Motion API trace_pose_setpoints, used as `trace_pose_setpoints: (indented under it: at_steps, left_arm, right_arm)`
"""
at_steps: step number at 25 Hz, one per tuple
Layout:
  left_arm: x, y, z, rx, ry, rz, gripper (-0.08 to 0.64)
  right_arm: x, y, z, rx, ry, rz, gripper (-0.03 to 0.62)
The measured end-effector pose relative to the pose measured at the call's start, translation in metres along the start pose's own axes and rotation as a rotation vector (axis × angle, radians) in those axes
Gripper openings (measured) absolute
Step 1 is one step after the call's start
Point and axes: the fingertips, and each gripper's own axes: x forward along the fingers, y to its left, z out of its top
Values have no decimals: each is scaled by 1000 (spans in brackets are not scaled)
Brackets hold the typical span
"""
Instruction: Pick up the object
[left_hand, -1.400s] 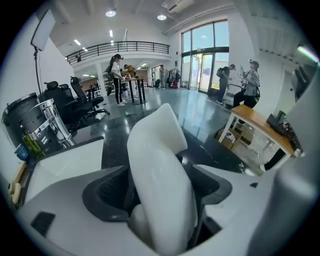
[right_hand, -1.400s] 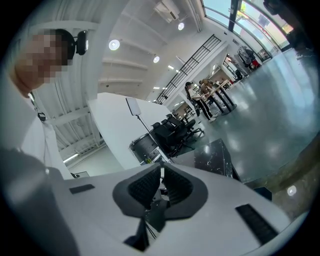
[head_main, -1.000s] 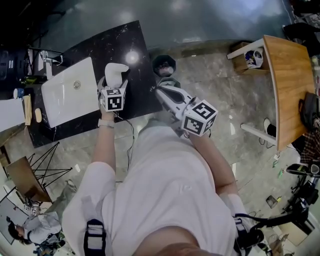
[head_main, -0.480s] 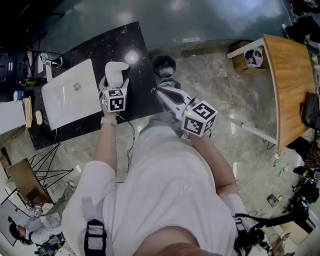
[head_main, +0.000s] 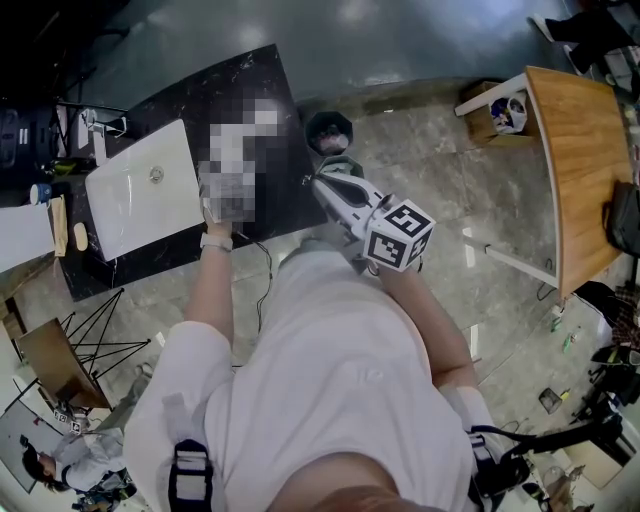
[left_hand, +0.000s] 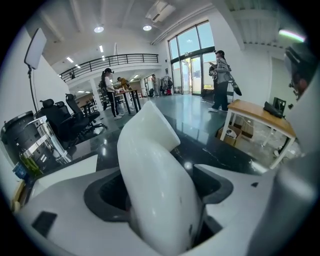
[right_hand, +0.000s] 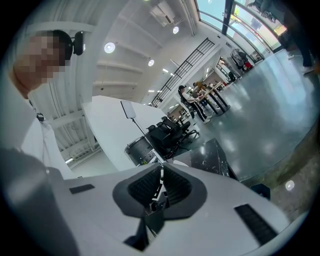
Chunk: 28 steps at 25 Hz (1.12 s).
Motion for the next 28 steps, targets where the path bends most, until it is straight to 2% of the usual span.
trace_pose_setpoints:
  at_steps: [5, 8, 19, 24, 28]
  left_arm:
    - [-14, -9, 1, -159, -5, -65, 399]
    - [-20, -12, -1, -218, -13, -96, 399]
    - [-58, -20, 2, -280, -87, -125, 393]
    - [-84, -16, 9, -493, -195, -182, 391]
    - [-111, -9, 18, -604, -291, -214, 391]
  right_arm:
    - [-3, 5, 0, -2, -5, 3, 23]
    - [-3, 6, -2, 3, -6, 4, 23]
    - [-1, 18, -17, 19, 23, 52, 23]
    - [3, 30, -21, 16, 45, 94, 23]
    - [11, 38, -26, 17, 69, 132, 23]
